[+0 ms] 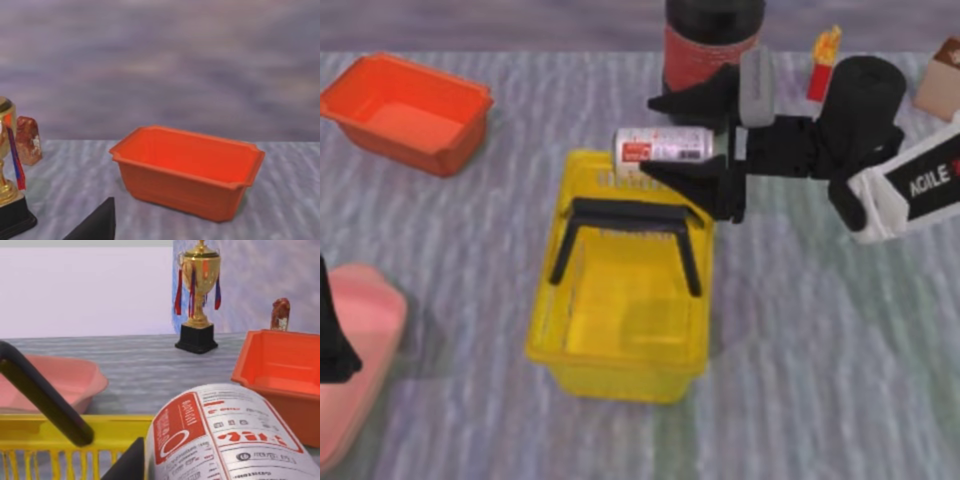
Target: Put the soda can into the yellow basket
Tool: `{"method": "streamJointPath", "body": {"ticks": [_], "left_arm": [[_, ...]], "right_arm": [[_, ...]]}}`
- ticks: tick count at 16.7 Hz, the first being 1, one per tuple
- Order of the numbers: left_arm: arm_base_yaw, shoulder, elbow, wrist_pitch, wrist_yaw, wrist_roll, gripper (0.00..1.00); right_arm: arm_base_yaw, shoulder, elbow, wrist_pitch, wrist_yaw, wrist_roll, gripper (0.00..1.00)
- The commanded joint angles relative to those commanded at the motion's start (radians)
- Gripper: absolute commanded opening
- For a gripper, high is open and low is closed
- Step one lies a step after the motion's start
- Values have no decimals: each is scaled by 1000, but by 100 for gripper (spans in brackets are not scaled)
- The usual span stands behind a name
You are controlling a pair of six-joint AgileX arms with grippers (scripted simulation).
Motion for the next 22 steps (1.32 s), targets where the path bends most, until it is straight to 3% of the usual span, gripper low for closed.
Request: {"method": "streamJointPath", "body": {"ticks": [5, 7, 10, 15, 22], "left_arm": [[-19, 55, 42, -49, 4, 24, 100], [-48, 137, 105, -119, 10, 60, 100], [-111, 322, 252, -266, 22, 140, 100], [-242, 721, 601, -560, 38, 324, 100], [-441, 1351, 1220, -966, 38, 639, 100]], "right_arm": [[-7, -68, -39, -37, 25, -5, 100], [-13, -154, -98, -83, 57, -9, 100], [-34, -345, -222, -183, 141, -15, 100], [-91, -773, -483, -395, 346, -21, 100], [-185, -1479, -881, -735, 698, -18, 100]]}}
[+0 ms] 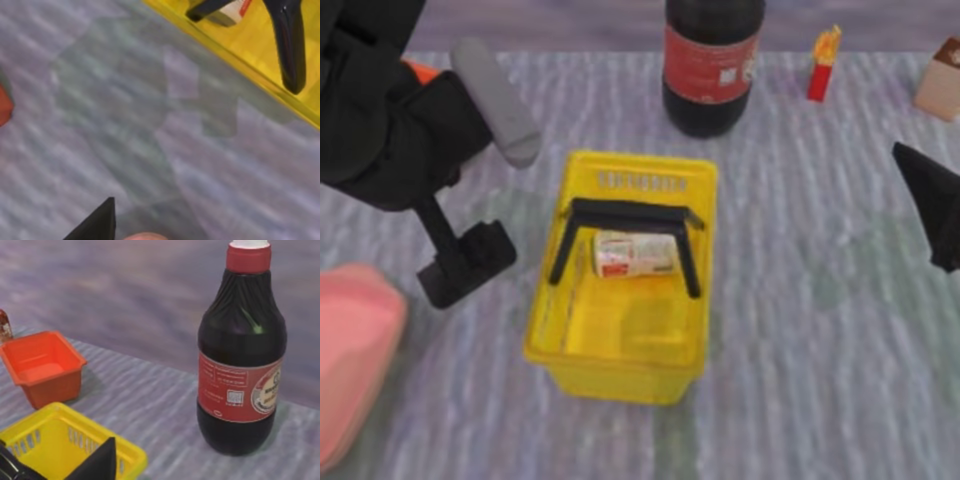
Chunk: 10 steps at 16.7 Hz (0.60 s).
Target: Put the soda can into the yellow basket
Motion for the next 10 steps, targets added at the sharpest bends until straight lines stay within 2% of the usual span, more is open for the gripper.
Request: {"method": "streamJointPath", "body": {"ticks": [5, 8, 10], "left_arm": [[-121, 426, 415, -236, -13, 209, 100], [-171, 632, 610, -343, -23, 304, 100], [-193, 733, 705, -393, -29, 349, 100]], "right_arm": [[-62, -481, -240, -213, 226, 2, 100], [-93, -715, -342, -305, 329, -1, 100], [-110, -829, -390, -346, 380, -4, 100]]}}
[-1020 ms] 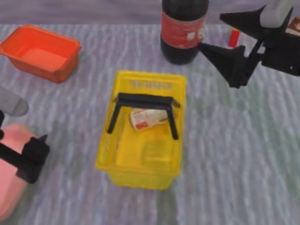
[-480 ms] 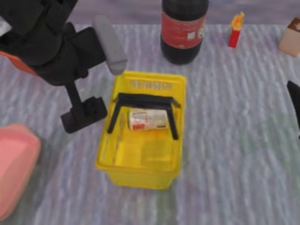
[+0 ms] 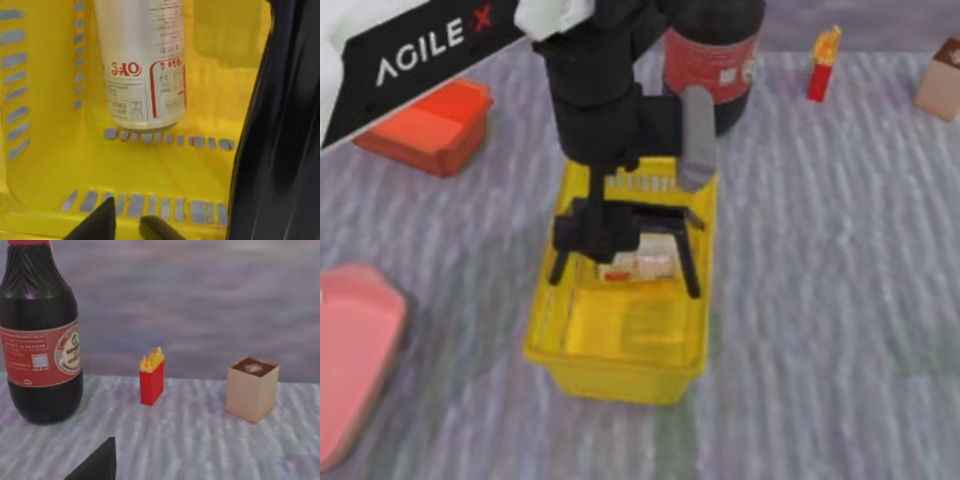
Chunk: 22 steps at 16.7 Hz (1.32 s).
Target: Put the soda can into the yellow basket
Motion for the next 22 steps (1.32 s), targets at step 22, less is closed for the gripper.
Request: {"method": "streamJointPath", "body": {"ticks": [22], "left_arm": [[-18, 94, 8, 34, -6, 42, 77]], "right_arm": [[-16, -103, -42, -37, 48, -4, 100]]}}
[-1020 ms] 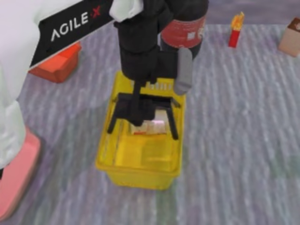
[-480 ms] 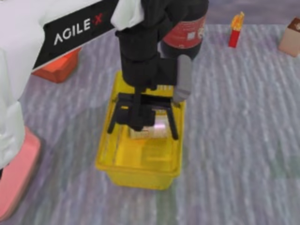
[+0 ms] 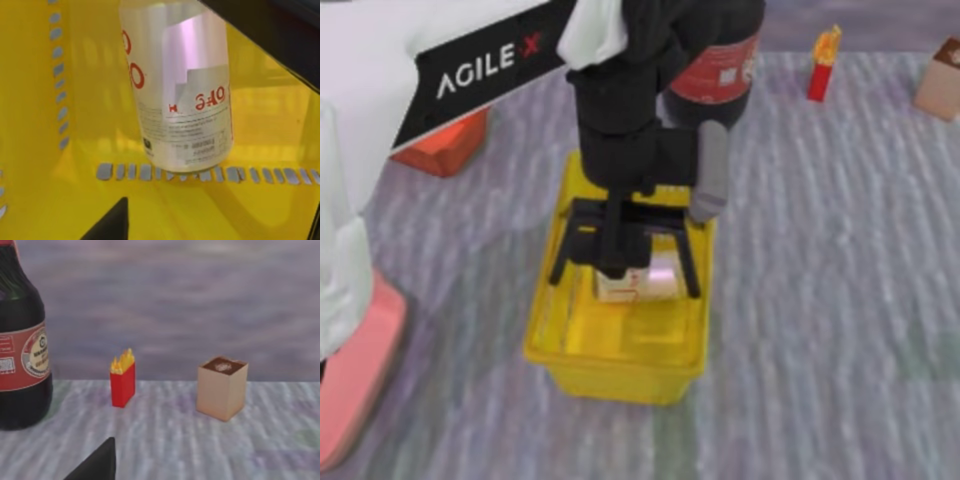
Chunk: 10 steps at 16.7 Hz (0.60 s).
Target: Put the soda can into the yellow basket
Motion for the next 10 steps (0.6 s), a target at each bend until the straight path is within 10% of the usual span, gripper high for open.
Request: {"method": "streamJointPath", "body": {"ticks": [10], "left_arm": [[0, 0, 0, 0, 0, 0, 2]], "right_arm": [[0, 0, 0, 0, 0, 0, 100]]}}
